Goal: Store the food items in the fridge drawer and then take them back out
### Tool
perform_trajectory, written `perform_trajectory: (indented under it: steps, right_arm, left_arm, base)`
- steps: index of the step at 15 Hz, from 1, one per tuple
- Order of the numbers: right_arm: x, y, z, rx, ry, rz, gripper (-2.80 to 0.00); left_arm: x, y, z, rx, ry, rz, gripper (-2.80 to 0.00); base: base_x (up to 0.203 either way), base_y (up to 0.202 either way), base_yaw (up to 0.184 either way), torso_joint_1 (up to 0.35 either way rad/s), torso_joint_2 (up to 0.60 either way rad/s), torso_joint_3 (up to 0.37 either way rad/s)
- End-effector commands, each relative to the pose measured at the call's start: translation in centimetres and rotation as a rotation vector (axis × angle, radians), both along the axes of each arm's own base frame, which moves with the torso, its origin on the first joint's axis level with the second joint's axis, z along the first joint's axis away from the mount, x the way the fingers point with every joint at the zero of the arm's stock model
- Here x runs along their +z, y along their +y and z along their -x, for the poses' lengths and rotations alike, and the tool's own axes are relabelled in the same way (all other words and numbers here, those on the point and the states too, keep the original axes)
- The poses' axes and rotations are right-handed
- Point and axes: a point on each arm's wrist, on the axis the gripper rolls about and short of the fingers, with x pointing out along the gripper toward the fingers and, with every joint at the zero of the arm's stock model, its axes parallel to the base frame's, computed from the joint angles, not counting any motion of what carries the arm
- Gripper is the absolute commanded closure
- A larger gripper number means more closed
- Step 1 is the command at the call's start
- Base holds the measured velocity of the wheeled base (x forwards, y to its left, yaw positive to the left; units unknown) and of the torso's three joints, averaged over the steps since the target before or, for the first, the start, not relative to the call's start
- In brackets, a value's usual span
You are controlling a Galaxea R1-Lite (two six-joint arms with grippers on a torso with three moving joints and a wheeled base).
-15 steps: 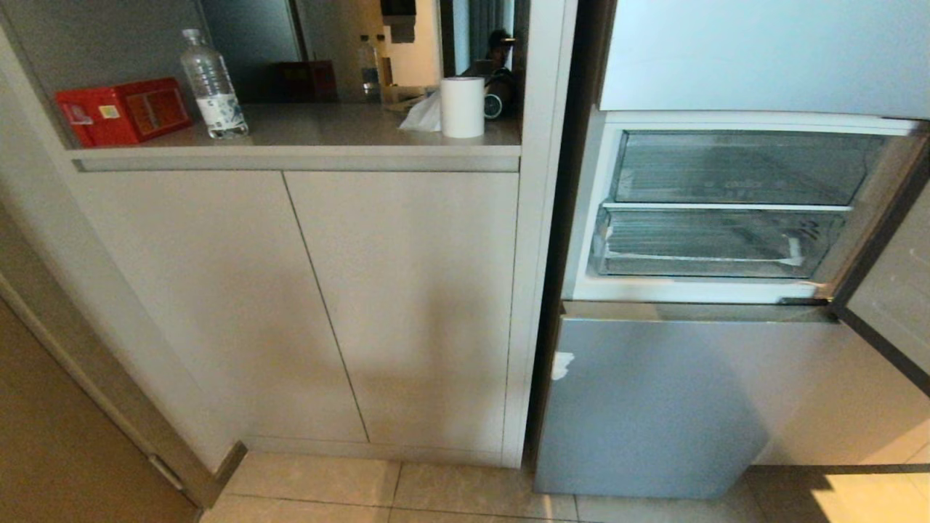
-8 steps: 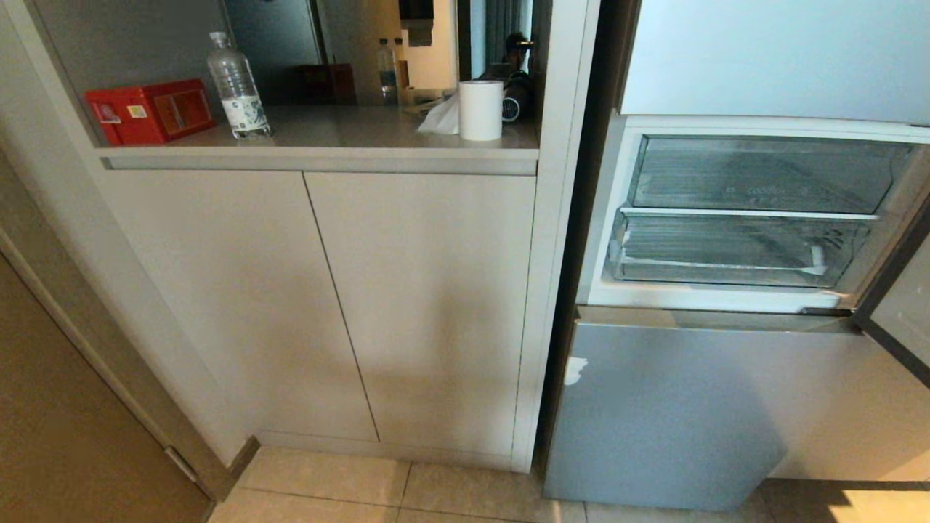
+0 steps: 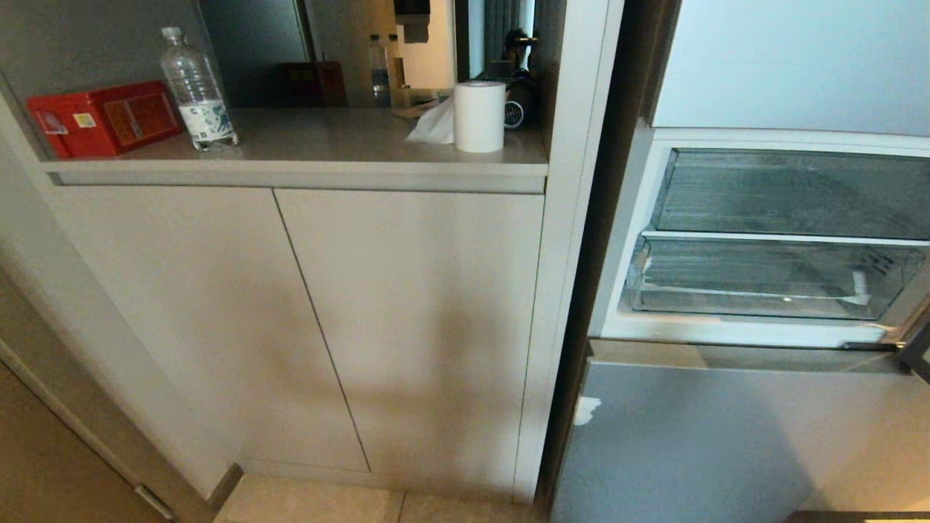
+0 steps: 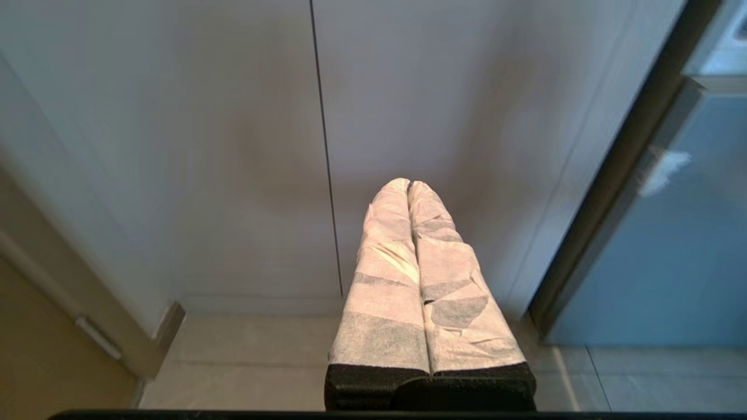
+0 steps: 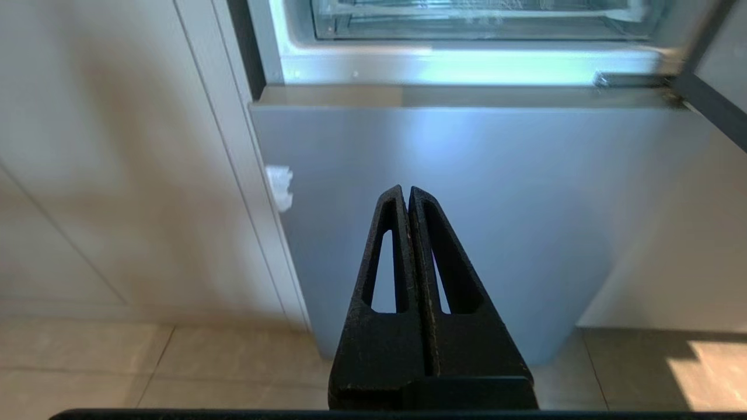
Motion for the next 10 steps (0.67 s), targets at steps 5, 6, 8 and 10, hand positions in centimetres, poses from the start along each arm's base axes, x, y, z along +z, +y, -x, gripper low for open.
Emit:
perform_trajectory:
  steps: [5, 6, 8, 10]
  right_arm:
    - [0.1, 0.0, 0.0, 0.003, -0.003, 0.025, 0.00]
    - [0.5, 0.0, 0.1, 0.006, -0.013, 0.042, 0.00]
    - [2.1, 0.0, 0.1, 0.012, 0.006, 0.044, 0.00]
    - [4.4, 0.0, -0.8, 0.015, 0.085, 0.039, 0.00]
  left_arm:
    - [0.0, 0.0, 0.0, 0.000, 0.003, 0.000, 0.00]
    - [0.0, 0.0, 0.0, 0.000, 0.002, 0.000, 0.00]
    - [0.0, 0.0, 0.0, 0.000, 0.003, 0.000, 0.00]
    - [0.0, 0.0, 0.0, 0.000, 0.003, 0.000, 0.00]
  base:
    - [0.185, 0.000, 0.000, 0.006, 0.00, 0.001]
    - [0.000, 0.000, 0.000, 0.000, 0.00, 0.000]
    - [0.000, 0.000, 0.000, 0.000, 0.00, 0.000]
    - [0.000, 0.000, 0.000, 0.000, 0.00, 0.000]
